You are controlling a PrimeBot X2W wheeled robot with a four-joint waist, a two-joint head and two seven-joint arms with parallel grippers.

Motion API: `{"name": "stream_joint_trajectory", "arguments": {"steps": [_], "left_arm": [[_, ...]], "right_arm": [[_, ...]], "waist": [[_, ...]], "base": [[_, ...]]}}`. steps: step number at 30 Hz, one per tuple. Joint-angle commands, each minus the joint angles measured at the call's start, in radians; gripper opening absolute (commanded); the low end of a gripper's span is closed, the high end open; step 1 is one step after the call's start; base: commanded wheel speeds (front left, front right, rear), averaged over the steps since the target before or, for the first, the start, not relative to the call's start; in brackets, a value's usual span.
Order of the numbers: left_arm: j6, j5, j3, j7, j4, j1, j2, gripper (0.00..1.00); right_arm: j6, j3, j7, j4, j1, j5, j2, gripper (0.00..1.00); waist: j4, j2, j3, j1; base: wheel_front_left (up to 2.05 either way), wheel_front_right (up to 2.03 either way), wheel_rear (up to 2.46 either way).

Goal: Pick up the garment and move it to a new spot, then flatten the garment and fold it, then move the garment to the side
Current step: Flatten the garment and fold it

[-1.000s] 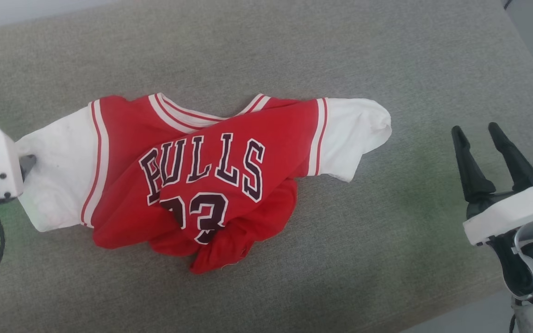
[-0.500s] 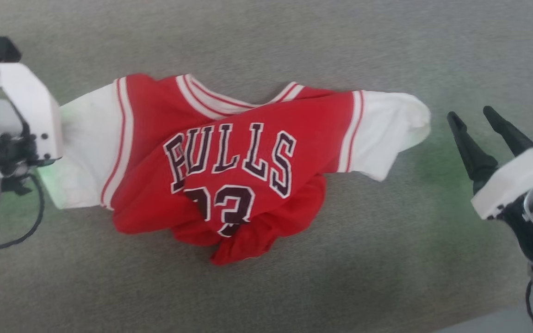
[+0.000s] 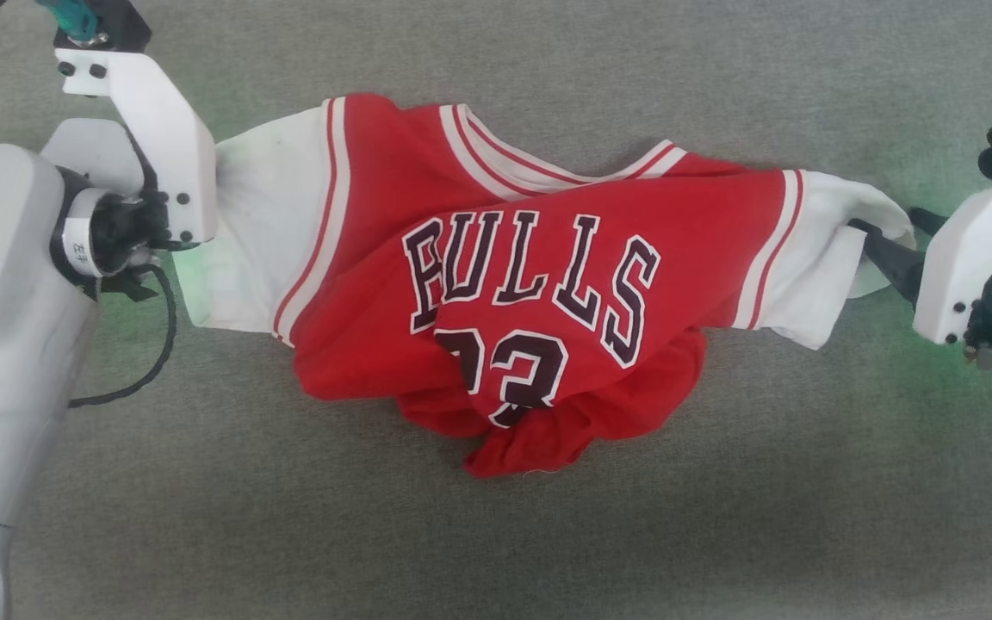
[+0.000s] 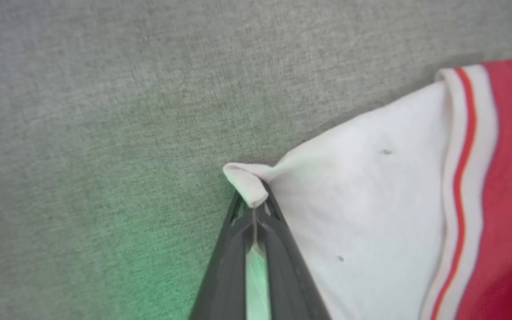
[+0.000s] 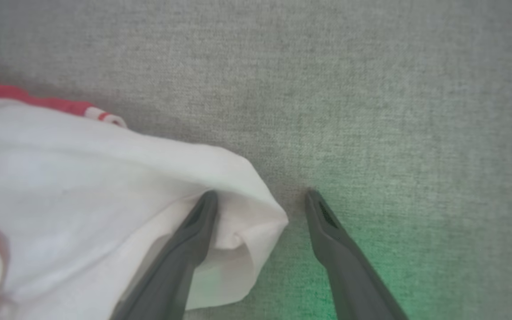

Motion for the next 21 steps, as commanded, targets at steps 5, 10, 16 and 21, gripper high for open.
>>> {"name": "stream_joint_trajectory", "arguments": {"steps": [5, 10, 16, 21], "left_arm": [[-0.021, -0.005, -0.019, -0.033, 0.08, 0.028, -0.04, 0.0], [-0.038, -0.014, -0.006, -0.057, 0.117, 0.023, -0.033, 0.0], [-0.056, -0.03, 0.014, -0.091, 0.125, 0.006, -0.023, 0.0], [-0.068, -0.036, 0.021, -0.11, 0.113, -0.004, -0.01, 0.0]], "right_arm": [[0.0, 0.054, 0.124, 0.099, 0.02, 0.011, 0.015, 0.0], [0.0, 0.034, 0.204, 0.085, -0.001, 0.025, -0.01, 0.0], [0.0, -0.009, 0.28, 0.029, -0.021, 0.038, -0.022, 0.0], [0.0, -0.044, 0.317, -0.029, -0.044, 0.044, -0.03, 0.0]], "waist": [[0.028, -0.0001, -0.008, 0.0], [0.037, -0.0001, -0.037, 0.0], [0.044, -0.0001, -0.081, 0.0], [0.054, -0.0001, -0.127, 0.0]], "base": [[0.0, 0.0, 0.0], [0.0, 0.0, 0.0], [0.0, 0.0, 0.0], [0.0, 0.0, 0.0]]}}
